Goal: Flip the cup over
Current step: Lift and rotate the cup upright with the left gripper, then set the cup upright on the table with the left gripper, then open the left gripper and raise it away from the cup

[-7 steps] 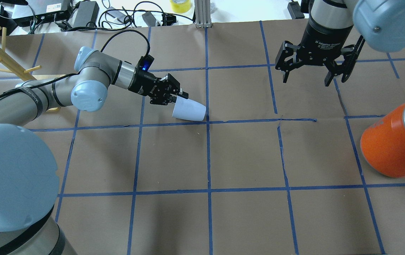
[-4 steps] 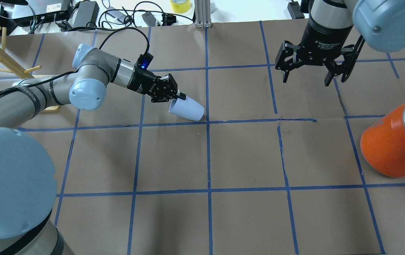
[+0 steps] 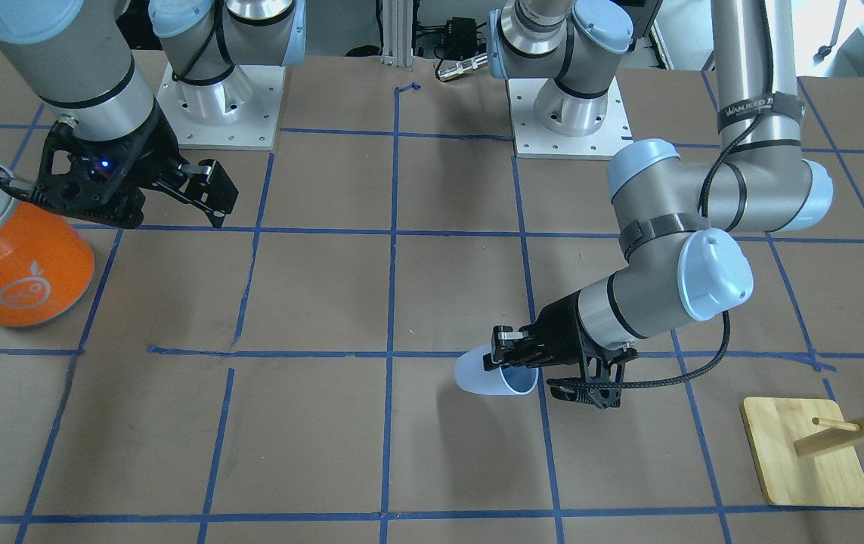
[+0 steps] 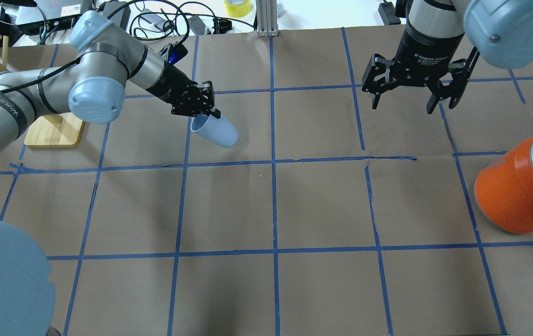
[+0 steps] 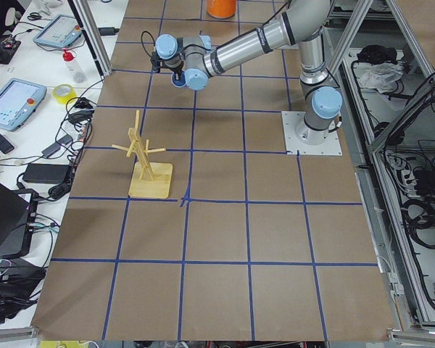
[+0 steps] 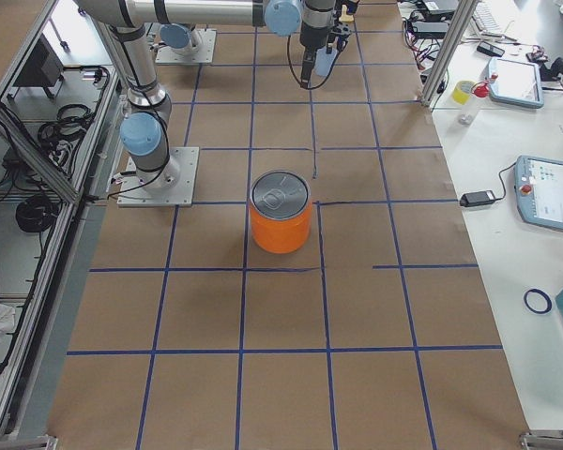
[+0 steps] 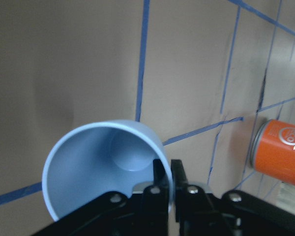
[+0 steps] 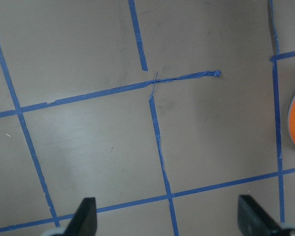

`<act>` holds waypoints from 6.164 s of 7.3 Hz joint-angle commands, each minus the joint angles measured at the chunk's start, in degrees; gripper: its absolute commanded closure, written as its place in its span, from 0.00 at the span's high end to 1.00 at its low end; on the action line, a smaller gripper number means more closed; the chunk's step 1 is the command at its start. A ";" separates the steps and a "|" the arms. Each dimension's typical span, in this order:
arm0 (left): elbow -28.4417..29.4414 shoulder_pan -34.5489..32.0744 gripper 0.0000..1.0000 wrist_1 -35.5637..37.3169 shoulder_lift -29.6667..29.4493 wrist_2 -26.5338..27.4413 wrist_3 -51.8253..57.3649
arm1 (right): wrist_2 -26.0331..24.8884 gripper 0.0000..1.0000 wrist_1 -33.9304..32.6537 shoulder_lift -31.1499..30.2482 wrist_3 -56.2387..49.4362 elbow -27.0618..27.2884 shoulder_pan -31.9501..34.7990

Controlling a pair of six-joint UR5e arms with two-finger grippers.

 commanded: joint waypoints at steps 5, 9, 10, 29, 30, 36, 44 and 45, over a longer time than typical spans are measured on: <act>5.20 0.95 0.00 11.30 -3.81 25.54 3.17 | 0.06 1.00 0.05 0.08 -0.09 0.00 0.00; 4.06 2.45 0.00 14.56 -5.58 25.80 3.26 | 0.06 1.00 0.05 0.08 -0.18 0.00 0.00; 3.19 2.45 0.00 14.91 -5.67 25.89 3.26 | 0.06 1.00 0.05 0.08 -0.18 0.00 0.00; 3.27 -3.08 1.00 -23.59 21.66 23.78 1.51 | -0.03 1.00 -0.13 -0.10 -0.70 0.00 0.35; 2.83 -3.08 1.00 -21.06 21.41 24.39 1.50 | -0.03 1.00 -0.13 -0.10 -0.70 0.00 0.35; 2.83 -3.26 1.00 -19.02 21.14 28.88 -2.54 | -0.11 1.00 -1.62 0.08 -9.19 -0.18 0.35; 0.89 -3.44 1.00 -19.02 21.67 28.79 -2.63 | 0.85 1.00 -7.42 -0.45 -9.23 -0.26 0.35; 0.89 -3.44 1.00 -19.10 21.58 28.79 -2.63 | 0.85 1.00 -7.42 -0.45 -9.14 -0.26 0.35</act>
